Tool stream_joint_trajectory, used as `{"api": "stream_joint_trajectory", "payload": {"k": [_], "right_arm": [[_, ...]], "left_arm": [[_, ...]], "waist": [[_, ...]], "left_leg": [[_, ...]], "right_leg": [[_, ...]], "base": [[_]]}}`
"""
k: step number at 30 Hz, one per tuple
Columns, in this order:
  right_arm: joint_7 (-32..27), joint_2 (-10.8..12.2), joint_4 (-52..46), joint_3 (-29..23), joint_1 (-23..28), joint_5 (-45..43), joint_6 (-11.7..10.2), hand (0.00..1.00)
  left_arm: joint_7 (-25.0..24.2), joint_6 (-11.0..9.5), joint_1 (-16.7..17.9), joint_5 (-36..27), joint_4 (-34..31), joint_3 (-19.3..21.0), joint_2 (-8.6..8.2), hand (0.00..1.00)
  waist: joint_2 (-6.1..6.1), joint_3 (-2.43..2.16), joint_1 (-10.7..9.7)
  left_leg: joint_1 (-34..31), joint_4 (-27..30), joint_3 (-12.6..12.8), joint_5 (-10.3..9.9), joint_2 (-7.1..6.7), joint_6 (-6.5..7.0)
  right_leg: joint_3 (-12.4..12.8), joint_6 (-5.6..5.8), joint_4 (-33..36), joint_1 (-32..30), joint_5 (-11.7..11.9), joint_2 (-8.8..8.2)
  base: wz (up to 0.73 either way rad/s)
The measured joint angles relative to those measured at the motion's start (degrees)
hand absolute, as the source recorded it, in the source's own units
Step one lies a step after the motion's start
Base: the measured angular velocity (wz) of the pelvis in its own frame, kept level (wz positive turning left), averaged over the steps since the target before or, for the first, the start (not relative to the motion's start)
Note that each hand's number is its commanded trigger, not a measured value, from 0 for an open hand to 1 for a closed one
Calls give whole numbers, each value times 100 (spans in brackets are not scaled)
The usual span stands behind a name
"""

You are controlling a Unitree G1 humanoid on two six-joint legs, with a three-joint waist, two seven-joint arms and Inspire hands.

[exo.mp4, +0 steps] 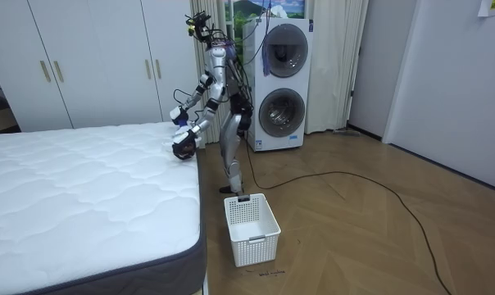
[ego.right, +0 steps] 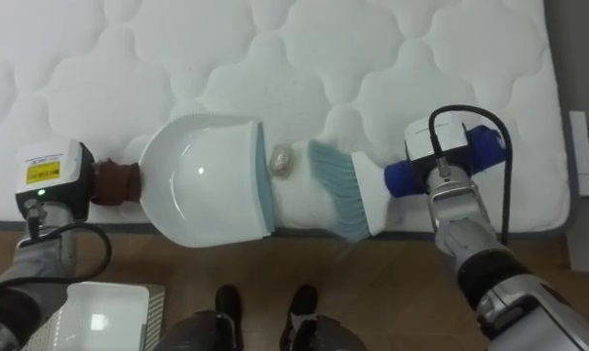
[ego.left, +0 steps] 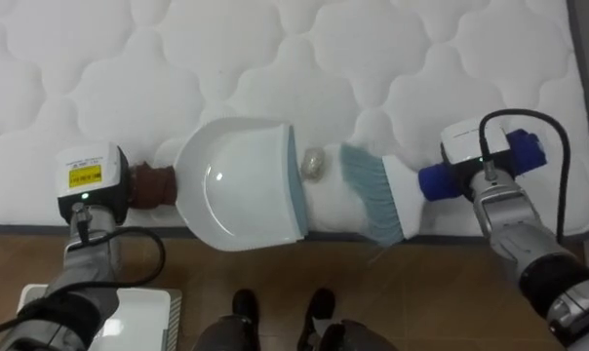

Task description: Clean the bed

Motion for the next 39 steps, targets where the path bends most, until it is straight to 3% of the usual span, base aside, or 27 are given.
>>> {"api": "stream_joint_trajectory", "payload": {"k": [9,18,31,34,39], "right_arm": [[377,57,-242,31,4,-14,36,100],[523,340,-312,45,3,130,22,100],[499,1201,-450,79,0,956,-534,100],[503,1269,-478,174,-9,1074,-688,100],[508,1322,-478,260,-123,1102,-787,100]], "left_arm": [[3,-2,17,51,-6,-2,5,100],[7,-19,30,58,2,-9,0,100],[67,-123,32,14,215,-116,-27,100],[68,-147,29,25,217,-193,-52,100],[69,-148,28,23,221,-271,-254,100]], "waist": [[-12,-8,-12],[-30,-19,-10],[-4,-5,97],[34,5,141],[138,-10,289]], "left_leg": [[51,1,0,17,-13,-22],[57,6,-7,43,-12,-26],[71,-54,-71,86,-101,-15],[47,-75,-149,87,-118,-12],[-38,-110,-207,96,-196,4]], "right_leg": [[3,-15,-15,24,-18,-2],[-19,-29,-18,38,-16,-7],[-123,-28,44,21,-108,-133],[-191,-13,129,6,-105,-182],[-221,41,221,-97,-164,-265]], "base": [[0],[-1],[5],[13],[10]]}}
